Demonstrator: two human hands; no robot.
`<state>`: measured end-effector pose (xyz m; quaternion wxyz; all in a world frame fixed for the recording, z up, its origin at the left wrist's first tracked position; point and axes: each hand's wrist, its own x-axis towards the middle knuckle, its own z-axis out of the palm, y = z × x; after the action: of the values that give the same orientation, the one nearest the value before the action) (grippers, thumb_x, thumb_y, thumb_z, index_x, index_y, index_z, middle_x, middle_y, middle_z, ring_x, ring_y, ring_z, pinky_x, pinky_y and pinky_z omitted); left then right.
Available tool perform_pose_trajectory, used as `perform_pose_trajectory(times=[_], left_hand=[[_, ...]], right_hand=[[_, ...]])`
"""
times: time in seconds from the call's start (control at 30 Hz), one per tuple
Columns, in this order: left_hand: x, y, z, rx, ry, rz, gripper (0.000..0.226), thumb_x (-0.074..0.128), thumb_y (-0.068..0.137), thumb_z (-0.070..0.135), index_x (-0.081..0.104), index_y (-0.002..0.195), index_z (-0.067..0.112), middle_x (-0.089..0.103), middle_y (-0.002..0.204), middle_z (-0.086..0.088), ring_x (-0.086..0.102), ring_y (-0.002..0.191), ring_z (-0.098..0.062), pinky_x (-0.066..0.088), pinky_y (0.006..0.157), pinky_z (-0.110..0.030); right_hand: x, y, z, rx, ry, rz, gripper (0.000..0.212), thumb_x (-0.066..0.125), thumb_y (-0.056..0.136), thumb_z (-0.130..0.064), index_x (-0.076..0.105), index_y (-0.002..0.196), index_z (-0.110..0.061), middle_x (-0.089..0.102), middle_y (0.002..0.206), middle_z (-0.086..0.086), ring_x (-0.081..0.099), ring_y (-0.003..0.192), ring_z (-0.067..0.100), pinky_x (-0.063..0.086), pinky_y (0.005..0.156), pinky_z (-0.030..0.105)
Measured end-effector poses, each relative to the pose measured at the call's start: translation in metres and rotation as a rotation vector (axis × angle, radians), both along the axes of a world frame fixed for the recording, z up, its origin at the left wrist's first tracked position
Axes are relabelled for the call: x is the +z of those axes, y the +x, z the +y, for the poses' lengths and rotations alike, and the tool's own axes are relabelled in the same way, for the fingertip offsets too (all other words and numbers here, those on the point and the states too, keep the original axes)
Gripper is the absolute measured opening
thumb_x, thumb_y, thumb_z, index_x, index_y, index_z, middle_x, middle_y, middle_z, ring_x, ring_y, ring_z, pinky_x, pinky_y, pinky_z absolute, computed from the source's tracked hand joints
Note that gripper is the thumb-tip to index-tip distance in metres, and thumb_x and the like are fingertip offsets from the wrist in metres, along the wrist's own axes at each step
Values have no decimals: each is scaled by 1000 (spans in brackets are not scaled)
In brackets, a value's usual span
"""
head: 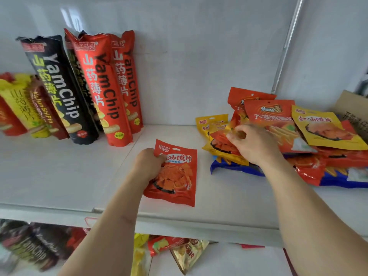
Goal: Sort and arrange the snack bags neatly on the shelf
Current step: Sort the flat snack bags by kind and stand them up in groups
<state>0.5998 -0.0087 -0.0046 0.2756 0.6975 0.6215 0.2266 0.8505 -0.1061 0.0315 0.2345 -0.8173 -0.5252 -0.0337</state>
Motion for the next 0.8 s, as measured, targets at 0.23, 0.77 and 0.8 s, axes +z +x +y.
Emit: perform_pose_trajectory(times=[0.23,0.77,0.8], left_hand=[[-4,35,-11,-95,3,87,39,60,93,37,55,118,8,65,119,-12,61,109,-32,46,82,-35],[80,197,2,-374,94,-98,33,50,99,34,56,84,5,58,76,-9,58,76,-29,37,57,-30],[82,207,4,-373,58,-82,34,50,100,35,55,83,7,57,75,-6,55,70,-23,35,54,-28]], right_hand=[[6,6,-13,-57,-11,76,62,39,91,-68,49,137,-28,51,142,-1,49,128,26,39,105,47],[17,95,-27,-183,-37,151,45,39,100,-44,54,135,-19,53,141,7,52,125,29,43,102,42],[15,98,-27,-172,-59,140,44,37,100,-45,55,132,-19,54,139,7,53,124,29,43,101,43]])
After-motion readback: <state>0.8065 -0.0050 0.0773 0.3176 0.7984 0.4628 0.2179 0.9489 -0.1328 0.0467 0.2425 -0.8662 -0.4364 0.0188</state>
